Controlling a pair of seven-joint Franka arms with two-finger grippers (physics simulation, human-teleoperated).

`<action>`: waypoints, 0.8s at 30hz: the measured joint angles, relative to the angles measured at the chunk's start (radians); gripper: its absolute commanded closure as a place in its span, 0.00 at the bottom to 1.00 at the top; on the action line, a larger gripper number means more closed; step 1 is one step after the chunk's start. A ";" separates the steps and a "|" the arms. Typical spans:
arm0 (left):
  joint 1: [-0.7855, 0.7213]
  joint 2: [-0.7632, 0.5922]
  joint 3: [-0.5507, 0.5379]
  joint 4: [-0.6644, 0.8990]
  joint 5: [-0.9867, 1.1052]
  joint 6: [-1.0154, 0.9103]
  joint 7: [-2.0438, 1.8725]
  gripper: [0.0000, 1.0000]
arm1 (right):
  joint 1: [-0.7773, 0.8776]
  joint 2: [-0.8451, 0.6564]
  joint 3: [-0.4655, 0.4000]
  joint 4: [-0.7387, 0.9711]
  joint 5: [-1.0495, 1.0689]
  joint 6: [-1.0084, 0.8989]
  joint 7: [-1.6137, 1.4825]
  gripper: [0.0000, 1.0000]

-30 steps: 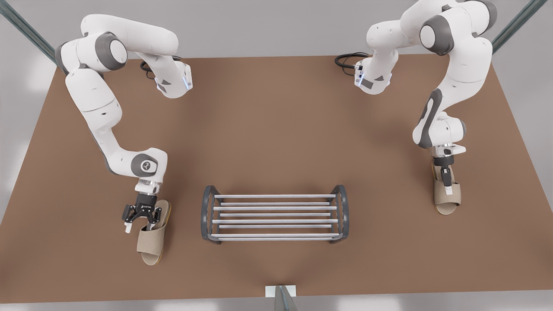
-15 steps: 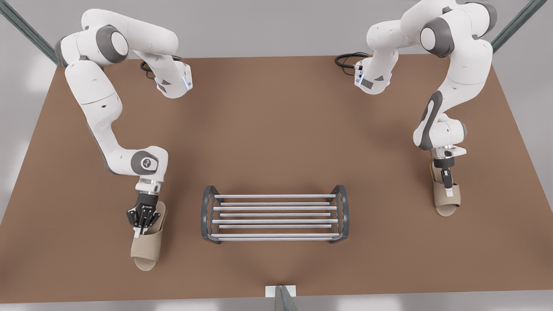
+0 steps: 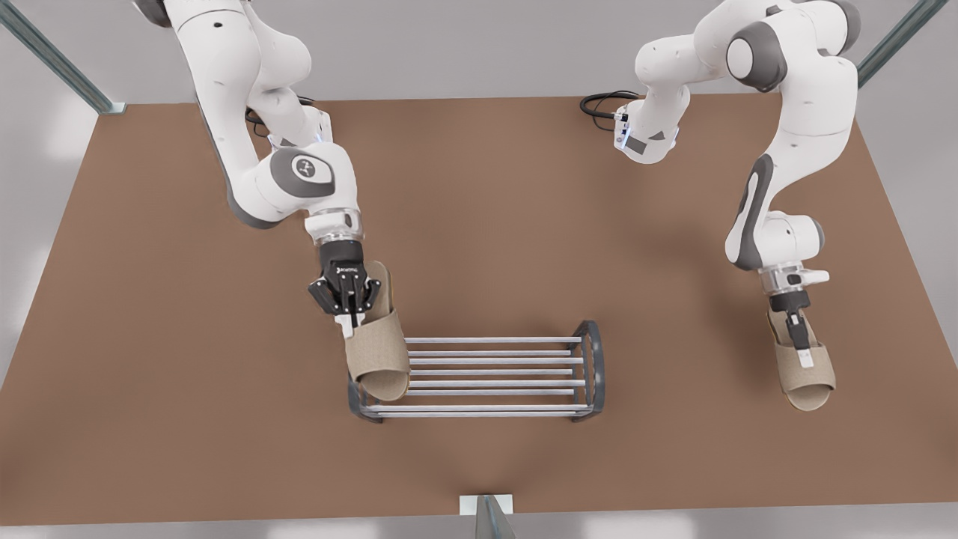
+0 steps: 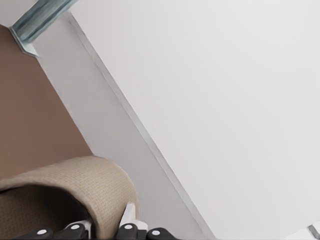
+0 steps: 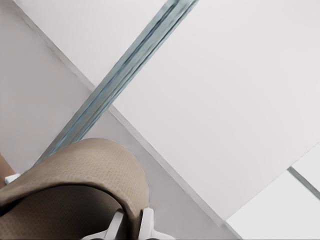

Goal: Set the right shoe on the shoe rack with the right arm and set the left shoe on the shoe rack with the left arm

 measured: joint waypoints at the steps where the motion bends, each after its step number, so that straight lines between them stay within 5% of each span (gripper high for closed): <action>1: 0.000 0.001 -0.004 0.005 0.000 0.000 0.001 0.71 | 0.053 0.047 0.000 0.042 0.080 -0.028 -0.021 0.74; 6: 0.001 -0.020 -0.023 0.027 0.000 0.032 0.001 0.75 | 0.153 0.225 -0.020 0.143 0.273 -0.172 -0.117 0.74; 9: 0.000 -0.133 -0.138 0.057 0.000 0.216 -0.031 0.79 | 0.159 0.254 -0.054 0.133 0.276 -0.223 -0.163 0.75; 11: 0.002 -0.197 -0.272 0.111 0.000 0.389 -0.084 0.79 | 0.174 0.265 -0.060 0.127 0.273 -0.248 -0.189 0.00; 15: -0.037 -0.335 -0.514 0.250 0.000 0.773 -0.207 0.79 | 0.191 0.270 -0.062 0.111 0.268 -0.286 -0.233 0.00; 24: 0.000 -0.366 -0.641 0.350 0.000 1.120 -0.462 0.79 | 0.191 0.285 -0.066 0.091 0.268 -0.297 -0.307 0.00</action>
